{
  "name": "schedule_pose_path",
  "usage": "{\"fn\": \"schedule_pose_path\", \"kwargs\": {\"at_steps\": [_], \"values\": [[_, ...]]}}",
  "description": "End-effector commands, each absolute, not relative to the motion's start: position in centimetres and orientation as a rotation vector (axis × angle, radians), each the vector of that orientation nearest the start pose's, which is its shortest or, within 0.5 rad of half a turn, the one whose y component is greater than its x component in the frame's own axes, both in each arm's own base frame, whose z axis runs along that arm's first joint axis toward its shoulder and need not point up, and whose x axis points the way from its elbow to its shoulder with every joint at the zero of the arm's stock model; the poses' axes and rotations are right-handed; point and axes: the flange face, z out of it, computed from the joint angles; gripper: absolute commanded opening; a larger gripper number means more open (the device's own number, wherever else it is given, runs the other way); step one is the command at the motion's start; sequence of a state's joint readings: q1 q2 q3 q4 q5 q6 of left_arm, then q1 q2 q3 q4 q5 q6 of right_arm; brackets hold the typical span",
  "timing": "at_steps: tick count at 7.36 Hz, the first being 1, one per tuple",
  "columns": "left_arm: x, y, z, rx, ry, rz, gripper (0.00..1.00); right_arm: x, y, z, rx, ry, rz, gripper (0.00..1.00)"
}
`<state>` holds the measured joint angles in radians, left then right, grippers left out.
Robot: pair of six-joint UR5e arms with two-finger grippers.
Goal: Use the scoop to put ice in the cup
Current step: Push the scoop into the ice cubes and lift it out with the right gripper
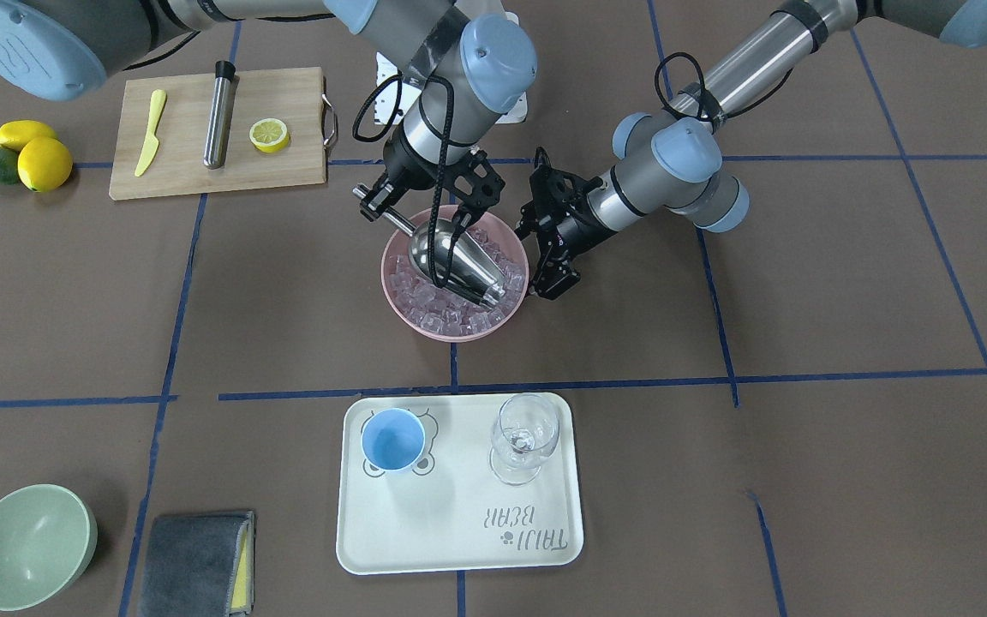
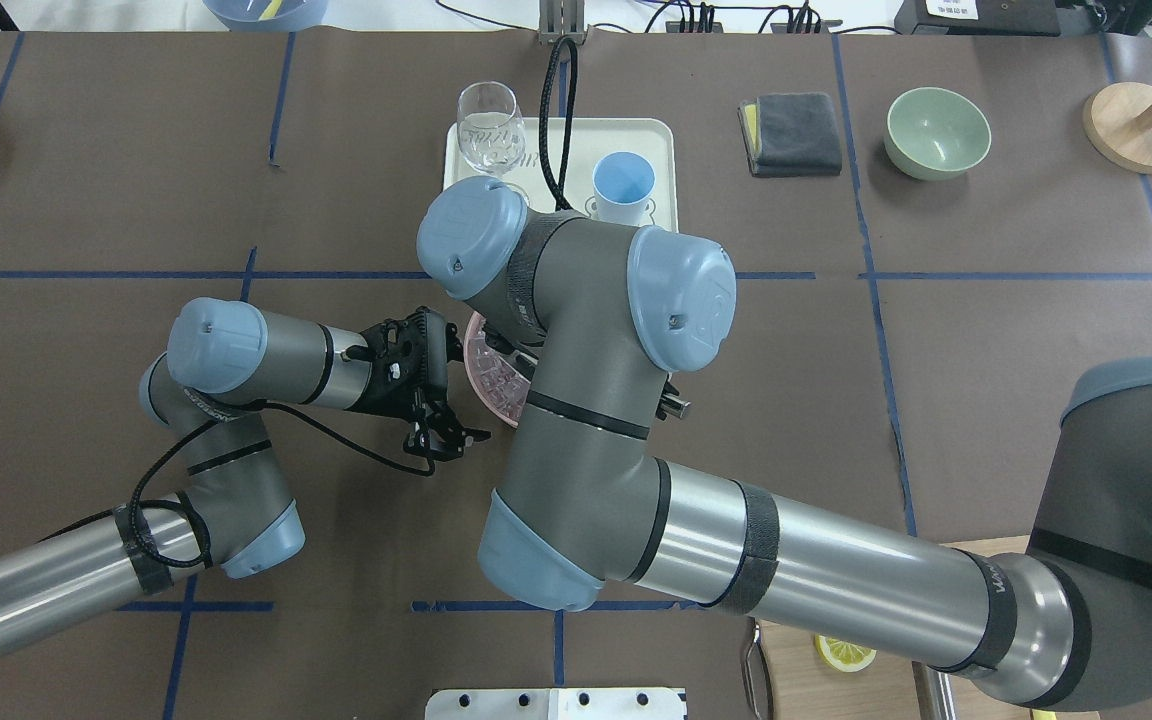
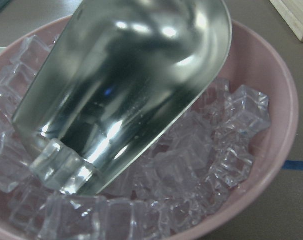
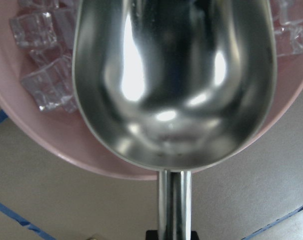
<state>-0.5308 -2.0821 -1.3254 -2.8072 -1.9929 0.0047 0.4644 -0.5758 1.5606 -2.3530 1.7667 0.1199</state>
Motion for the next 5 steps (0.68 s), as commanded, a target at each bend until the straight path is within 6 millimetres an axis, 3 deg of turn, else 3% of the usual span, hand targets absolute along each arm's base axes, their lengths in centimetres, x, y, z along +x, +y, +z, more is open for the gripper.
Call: {"fn": "schedule_pose_path", "kwargs": {"at_steps": [1,4,5], "values": [[54.4,-42.6,33.6,1.197,1.094,1.135,1.00,-57.5,-40.8,15.3,0.077,-0.306,-0.978,0.00],[54.4,-42.6,33.6,1.197,1.094,1.135,1.00,-57.3,-40.5,14.8,0.119,-0.336,-0.964,0.00],[54.4,-42.6,33.6,1.197,1.094,1.135,1.00,-55.4,-39.5,15.5,0.144,-0.357,-0.963,0.00]]}}
